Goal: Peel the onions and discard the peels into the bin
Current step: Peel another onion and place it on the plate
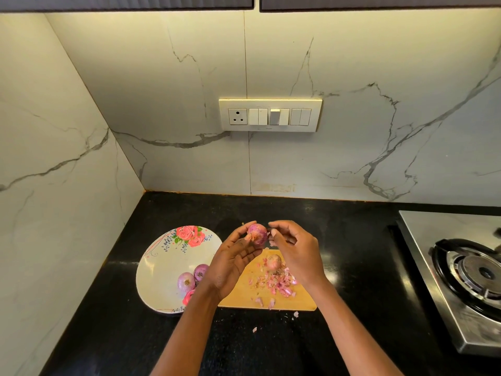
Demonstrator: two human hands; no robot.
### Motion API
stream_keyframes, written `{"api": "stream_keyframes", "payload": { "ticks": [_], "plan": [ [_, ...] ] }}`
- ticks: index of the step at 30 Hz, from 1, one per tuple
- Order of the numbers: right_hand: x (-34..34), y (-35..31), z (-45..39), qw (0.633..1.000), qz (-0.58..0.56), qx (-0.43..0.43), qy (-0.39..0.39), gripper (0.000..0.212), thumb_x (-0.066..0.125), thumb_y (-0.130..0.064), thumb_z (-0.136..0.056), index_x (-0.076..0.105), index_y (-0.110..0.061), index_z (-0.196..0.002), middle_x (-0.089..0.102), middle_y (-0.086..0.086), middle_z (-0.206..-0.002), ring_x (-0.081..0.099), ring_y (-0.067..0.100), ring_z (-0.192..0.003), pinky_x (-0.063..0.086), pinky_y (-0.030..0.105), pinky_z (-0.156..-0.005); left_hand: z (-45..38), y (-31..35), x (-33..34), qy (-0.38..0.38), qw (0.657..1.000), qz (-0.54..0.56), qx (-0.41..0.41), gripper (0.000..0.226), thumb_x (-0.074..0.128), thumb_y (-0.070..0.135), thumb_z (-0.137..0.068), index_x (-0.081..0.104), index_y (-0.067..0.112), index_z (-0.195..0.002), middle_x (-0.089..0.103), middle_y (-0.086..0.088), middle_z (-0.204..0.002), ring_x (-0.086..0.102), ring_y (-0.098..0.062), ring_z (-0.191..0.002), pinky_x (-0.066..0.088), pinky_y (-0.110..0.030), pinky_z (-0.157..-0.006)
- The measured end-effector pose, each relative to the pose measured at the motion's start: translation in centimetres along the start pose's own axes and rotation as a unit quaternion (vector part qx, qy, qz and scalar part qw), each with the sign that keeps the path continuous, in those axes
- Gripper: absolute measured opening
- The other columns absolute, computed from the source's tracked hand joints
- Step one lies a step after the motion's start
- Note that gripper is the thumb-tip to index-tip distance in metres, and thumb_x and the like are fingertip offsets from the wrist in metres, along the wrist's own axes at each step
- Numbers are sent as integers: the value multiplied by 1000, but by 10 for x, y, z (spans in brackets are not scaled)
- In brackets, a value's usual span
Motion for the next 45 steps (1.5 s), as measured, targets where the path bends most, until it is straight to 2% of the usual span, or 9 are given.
{"api": "stream_keyframes", "payload": {
  "ticks": [4, 12, 16, 20, 24, 27, 31, 36, 45],
  "plan": [
    [3, -3, 1, 1000, -22, 4, -11, 26, 76, -20, -90, 71, -23, -116, 74, -13, -107, 70, 1, -102, 57, 19, -87, -2, 1, 0, 2, 1000, -8, 2, 47, 60, 24, -92, 57, 18, -139, 67, -10, -131, 66, -28, -120, 53, -35, -101],
    [0, -4, 4, 1000, 7, -21, 22, 24, 77, -18, -89, 70, -19, -112, 75, -13, -97, 71, 0, -93, 56, 15, -81, -1, -3, 0, 9, 1000, -24, -8, 45, 62, 30, -91, 60, 18, -135, 67, -10, -129, 67, -27, -117, 54, -34, -99],
    [0, -5, 3, 998, 30, -34, 34, 22, 77, -14, -90, 68, -18, -109, 73, -12, -96, 71, 0, -91, 55, 12, -78, -2, -7, 0, 23, 1000, -12, -17, 43, 65, 25, -90, 61, 15, -131, 67, -15, -126, 68, -28, -113, 55, -34, -96],
    [-9, 11, -2, 998, 42, 1, 55, 18, 74, -11, -92, 68, -21, -105, 71, -14, -95, 69, 0, -91, 57, 16, -78, -1, -7, -2, 35, 999, 20, -23, 42, 62, 28, -87, 62, 15, -127, 66, -16, -124, 68, -28, -108, 56, -34, -92],
    [-6, 25, -4, 997, 71, 31, 10, 10, 68, -22, -97, 71, -27, -105, 71, -17, -96, 70, 3, -93, 54, 11, -78, -2, -3, -6, 38, 999, 8, -15, 47, 63, 30, -86, 62, 17, -132, 67, -15, -127, 68, -28, -112, 55, -35, -97],
    [4, 9, -2, 999, 39, -1, -22, 22, 71, -28, -94, 75, -22, -115, 73, -16, -108, 68, -2, -101, 55, 14, -85, -4, -1, -8, 36, 999, -26, -1, 48, 64, 28, -88, 59, 17, -135, 65, -13, -130, 66, -29, -117, 55, -36, -100],
    [12, -10, 1, 996, 55, -70, -20, 28, 75, -23, -91, 75, -18, -118, 75, -8, -110, 69, -2, -101, 56, 15, -85, -3, 1, -6, 37, 997, -60, 22, 41, 66, 23, -93, 58, 15, -132, 67, -12, -128, 68, -27, -115, 53, -39, -102],
    [3, -10, 5, 989, 92, -113, 5, 23, 74, -24, -90, 78, -17, -112, 76, -7, -102, 70, -1, -95, 58, 17, -80, 0, 8, -4, 33, 995, -89, 30, 49, 71, 26, -85, 60, 17, -132, 72, -2, -121, 68, -19, -115, 51, -38, -105],
    [-1, -16, 6, 977, 148, -151, 39, 17, 74, -17, -90, 77, -12, -106, 75, -2, -96, 70, 3, -88, 59, 18, -78, 2, 7, 0, 19, 996, -83, 24, 51, 71, 26, -79, 63, 18, -129, 71, -3, -123, 66, -21, -118, 53, -36, -103]
  ]
}}
Point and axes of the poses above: each hand's wrist, its own z-axis away from the middle knuckle, its own x-axis out of the palm, y = z × x, the point moved 9 cm from there along -z, towards the middle knuckle
